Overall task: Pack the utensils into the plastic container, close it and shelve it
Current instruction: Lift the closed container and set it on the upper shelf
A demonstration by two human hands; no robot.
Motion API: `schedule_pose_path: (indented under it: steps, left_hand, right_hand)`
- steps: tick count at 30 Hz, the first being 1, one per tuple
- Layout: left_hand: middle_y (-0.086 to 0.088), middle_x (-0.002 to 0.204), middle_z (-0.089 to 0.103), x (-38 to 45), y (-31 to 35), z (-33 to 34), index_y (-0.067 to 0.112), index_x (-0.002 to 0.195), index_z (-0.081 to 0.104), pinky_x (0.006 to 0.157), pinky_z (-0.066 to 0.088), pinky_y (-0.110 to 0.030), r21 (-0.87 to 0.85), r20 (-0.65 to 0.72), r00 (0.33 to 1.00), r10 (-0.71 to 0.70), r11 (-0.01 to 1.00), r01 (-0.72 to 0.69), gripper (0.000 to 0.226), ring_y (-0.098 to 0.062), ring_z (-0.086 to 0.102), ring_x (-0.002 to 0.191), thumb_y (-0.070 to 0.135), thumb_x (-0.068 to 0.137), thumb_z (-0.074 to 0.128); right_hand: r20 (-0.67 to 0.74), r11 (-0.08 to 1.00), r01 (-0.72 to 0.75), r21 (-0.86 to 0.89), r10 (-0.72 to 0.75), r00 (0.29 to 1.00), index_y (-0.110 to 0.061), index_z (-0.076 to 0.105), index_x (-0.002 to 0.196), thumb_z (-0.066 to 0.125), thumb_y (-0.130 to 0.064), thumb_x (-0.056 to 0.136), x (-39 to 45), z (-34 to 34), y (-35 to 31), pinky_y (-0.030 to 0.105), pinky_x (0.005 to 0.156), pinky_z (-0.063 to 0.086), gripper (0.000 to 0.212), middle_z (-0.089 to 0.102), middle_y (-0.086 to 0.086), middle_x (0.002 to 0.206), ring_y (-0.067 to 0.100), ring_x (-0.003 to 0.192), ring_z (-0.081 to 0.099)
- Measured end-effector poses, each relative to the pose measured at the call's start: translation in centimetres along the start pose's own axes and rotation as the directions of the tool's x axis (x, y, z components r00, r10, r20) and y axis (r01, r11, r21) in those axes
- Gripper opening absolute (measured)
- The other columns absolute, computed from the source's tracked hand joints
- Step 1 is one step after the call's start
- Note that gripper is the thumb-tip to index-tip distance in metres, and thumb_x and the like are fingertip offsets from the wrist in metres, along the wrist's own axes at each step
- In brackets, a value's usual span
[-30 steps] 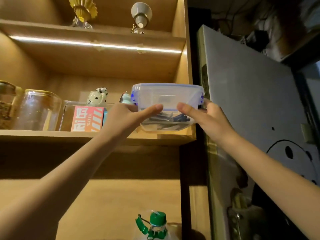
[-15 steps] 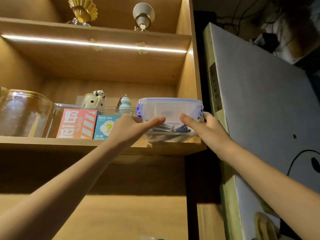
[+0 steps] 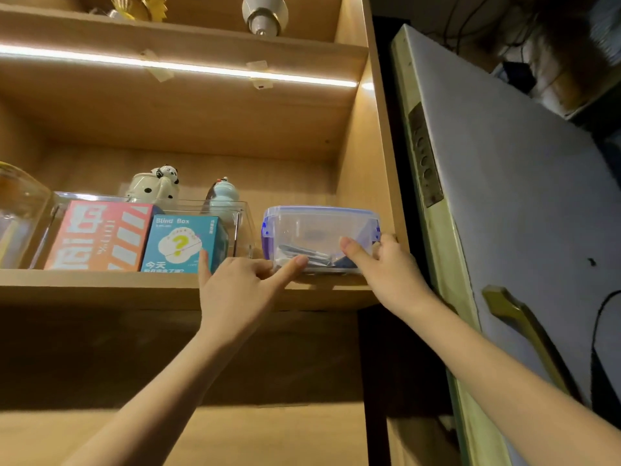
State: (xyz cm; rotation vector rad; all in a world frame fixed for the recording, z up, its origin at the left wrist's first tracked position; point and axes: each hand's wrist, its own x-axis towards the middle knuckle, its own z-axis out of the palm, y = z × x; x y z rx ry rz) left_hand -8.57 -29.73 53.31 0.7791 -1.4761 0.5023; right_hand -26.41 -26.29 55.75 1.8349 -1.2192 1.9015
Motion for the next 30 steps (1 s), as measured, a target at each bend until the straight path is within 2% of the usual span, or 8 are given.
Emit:
schedule_pose_path:
  steps: [5,9,12,19,22,25,27,30]
  left_hand:
    - [-0.002,0.079,0.072,0.0,-0.2,0.4,0.025,0.087,0.075,0.117,0.000,-0.045,0.078,-0.030,0.998,-0.056,0.995,0.058,0.076,-0.016,0.059,0.100,0.080,0.066,0.027]
    - [-0.006,0.089,0.073,-0.2,0.2,0.6,0.025,0.091,0.075,0.116,0.000,-0.046,0.125,-0.070,0.994,-0.079,0.988,0.087,0.077,-0.021,0.056,0.109,0.079,0.064,0.026]
    - [-0.008,0.096,0.072,-0.5,0.5,0.6,0.022,0.097,0.073,0.115,0.002,-0.046,0.165,-0.072,0.992,-0.105,0.979,0.116,0.074,-0.023,0.052,0.113,0.076,0.070,0.031]
    - [-0.004,0.121,0.061,-2.2,0.3,1.4,0.019,0.113,0.061,0.116,0.005,-0.048,0.174,-0.100,0.994,-0.049,0.983,0.066,0.053,-0.025,0.037,0.128,0.058,0.088,0.036]
    - [0.000,0.142,0.042,-3.6,-0.6,1.4,0.024,0.132,0.040,0.116,0.000,-0.043,0.209,-0.066,0.996,0.061,0.977,-0.046,0.050,-0.021,0.019,0.140,0.053,0.093,0.029]
    - [0.004,0.158,0.010,-3.8,-1.5,0.5,0.029,0.145,0.008,0.112,-0.010,-0.036,0.275,0.080,0.992,0.098,0.954,-0.117,0.060,-0.016,-0.005,0.145,0.052,0.092,0.025]
    - [0.003,0.158,0.003,-3.6,-1.3,-0.8,0.030,0.145,0.003,0.114,-0.005,-0.035,0.233,0.188,0.977,0.098,0.962,-0.141,0.063,-0.014,-0.006,0.144,0.053,0.092,0.027]
    - [0.002,0.158,0.005,-3.0,-0.3,-4.0,0.033,0.145,0.010,0.116,0.008,-0.037,0.125,0.285,0.951,0.117,0.979,-0.158,0.066,-0.016,0.006,0.144,0.054,0.088,0.037]
  right_hand:
    - [-0.064,0.984,0.001,-0.177,-0.013,0.998,-0.005,0.026,0.139,0.044,-0.051,0.090,0.0,1.8,0.1,0.037,0.092,0.045,0.069,0.047,0.013,0.132,0.030,0.119,0.047]
    - [-0.003,0.944,-0.032,-0.328,0.033,0.999,-0.008,-0.005,0.146,0.031,-0.052,0.094,-0.4,2.6,0.4,0.047,0.113,0.023,0.078,0.027,0.014,0.152,0.034,0.139,0.021]
    - [0.007,0.919,-0.021,-0.393,0.026,1.000,-0.009,-0.008,0.146,0.030,-0.054,0.093,-0.9,2.7,0.7,0.045,0.114,0.016,0.079,0.025,0.014,0.153,0.033,0.142,0.011]
    - [0.018,0.852,0.085,-0.517,-0.089,0.996,-0.011,-0.007,0.147,0.026,-0.053,0.094,-2.6,2.4,1.7,0.040,0.112,0.019,0.075,0.032,0.015,0.146,0.028,0.133,0.024]
    - [0.081,0.758,0.175,-0.629,-0.159,0.984,-0.011,-0.014,0.145,0.022,-0.054,0.093,-3.6,2.2,2.2,0.038,0.115,0.010,0.076,0.022,0.011,0.152,0.025,0.138,0.013]
    - [0.204,0.708,0.216,-0.673,-0.102,0.974,-0.013,-0.017,0.144,0.025,-0.054,0.094,-4.7,1.0,2.6,0.035,0.113,-0.004,0.078,-0.004,0.007,0.158,0.021,0.144,-0.008]
    - [0.279,0.801,0.203,-0.564,-0.047,0.959,-0.016,-0.010,0.146,0.029,-0.051,0.095,-5.2,-0.3,1.7,0.034,0.113,-0.002,0.073,-0.008,0.002,0.158,0.015,0.143,-0.010]
    - [0.230,0.940,0.168,-0.298,-0.101,0.968,-0.023,0.020,0.146,0.039,-0.038,0.096,-6.4,-4.2,-1.2,0.031,0.111,0.017,0.055,0.020,-0.005,0.155,0.012,0.141,0.015]
